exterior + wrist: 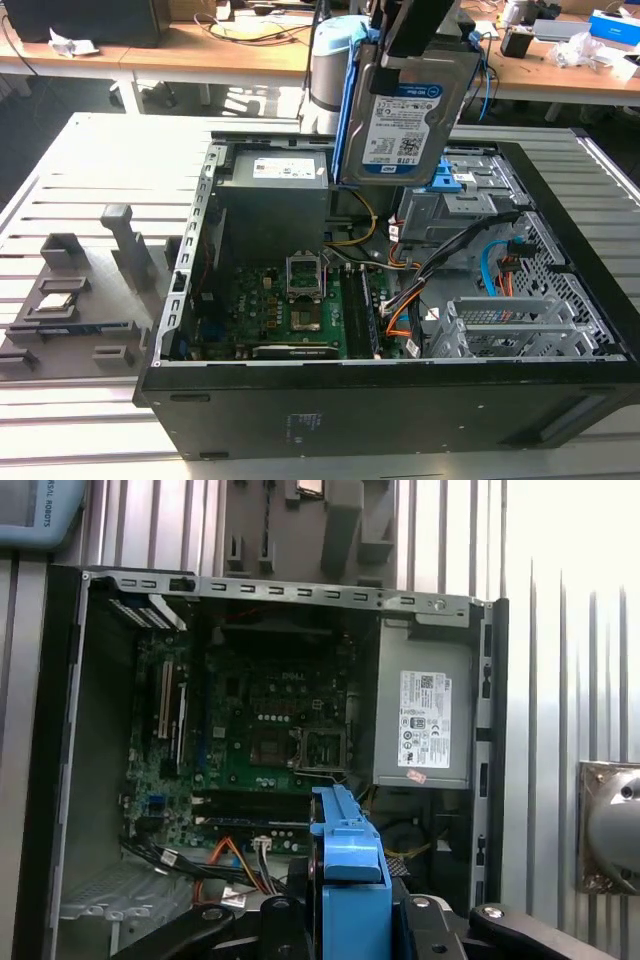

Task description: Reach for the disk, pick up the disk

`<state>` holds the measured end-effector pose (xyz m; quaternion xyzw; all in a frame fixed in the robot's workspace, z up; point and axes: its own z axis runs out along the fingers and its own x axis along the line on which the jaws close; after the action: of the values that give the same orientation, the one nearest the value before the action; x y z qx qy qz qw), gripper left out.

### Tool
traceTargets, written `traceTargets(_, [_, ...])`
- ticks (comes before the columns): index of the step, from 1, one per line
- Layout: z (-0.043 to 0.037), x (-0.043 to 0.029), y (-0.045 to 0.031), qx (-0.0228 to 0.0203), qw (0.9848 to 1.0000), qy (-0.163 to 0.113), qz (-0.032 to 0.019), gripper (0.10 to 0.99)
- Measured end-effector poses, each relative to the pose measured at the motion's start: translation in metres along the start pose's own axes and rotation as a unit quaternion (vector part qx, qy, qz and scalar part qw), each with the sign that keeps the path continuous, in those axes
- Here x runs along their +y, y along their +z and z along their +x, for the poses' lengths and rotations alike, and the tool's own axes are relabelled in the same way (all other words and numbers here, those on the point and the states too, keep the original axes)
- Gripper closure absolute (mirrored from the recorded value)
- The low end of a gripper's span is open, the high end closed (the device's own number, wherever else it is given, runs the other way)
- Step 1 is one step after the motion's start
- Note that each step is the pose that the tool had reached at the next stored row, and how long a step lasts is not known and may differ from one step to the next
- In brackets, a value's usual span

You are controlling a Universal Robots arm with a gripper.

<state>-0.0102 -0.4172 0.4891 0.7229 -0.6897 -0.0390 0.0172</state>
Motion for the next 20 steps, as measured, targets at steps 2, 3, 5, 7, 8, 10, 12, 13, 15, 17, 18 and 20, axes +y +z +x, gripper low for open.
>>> traceTargets(2, [0.0108, 0.0006, -0.0003, 0.0, 1.0, 0.0, 0.0, 0.718])
traceTargets(3, [0.0181, 0.0009, -0.0005, 0.0001, 1.0, 0.0, 0.0, 0.718])
traceTargets(5, [0.0277, 0.0013, -0.0008, 0.0, 1.0, 0.0, 0.0, 0.718])
traceTargets(7, [0.0355, 0.0017, -0.001, 0.0, 1.0, 0.0, 0.0, 0.718])
traceTargets(8, [0.0389, 0.0019, -0.0011, 0.0, 1.0, 0.0, 0.0, 0.718])
traceTargets(10, [0.046, 0.0022, -0.0013, 0.0, 1.0, 0.0, 0.0, 0.718])
traceTargets(12, [0.0581, 0.0028, -0.0015, 0.0, 1.0, 0.0, 0.0, 0.718])
traceTargets(13, [0.0615, 0.003, -0.0017, 0.0, 1.0, 0.0, 0.0, 0.718])
traceTargets(15, [0.0692, 0.0034, -0.0019, 0.0, 1.0, 0.0, 0.0, 0.718])
traceTargets(17, [0.0766, 0.0037, -0.0021, 0.0, 1.0, 0.0, 0.0, 0.718])
traceTargets(18, [0.0799, 0.0038, -0.0022, 0.0, 1.0, 0.0, 0.0, 0.718])
traceTargets(20, [0.091, 0.0044, -0.0025, 0.0001, 1.0, 0.0, 0.0, 0.718])
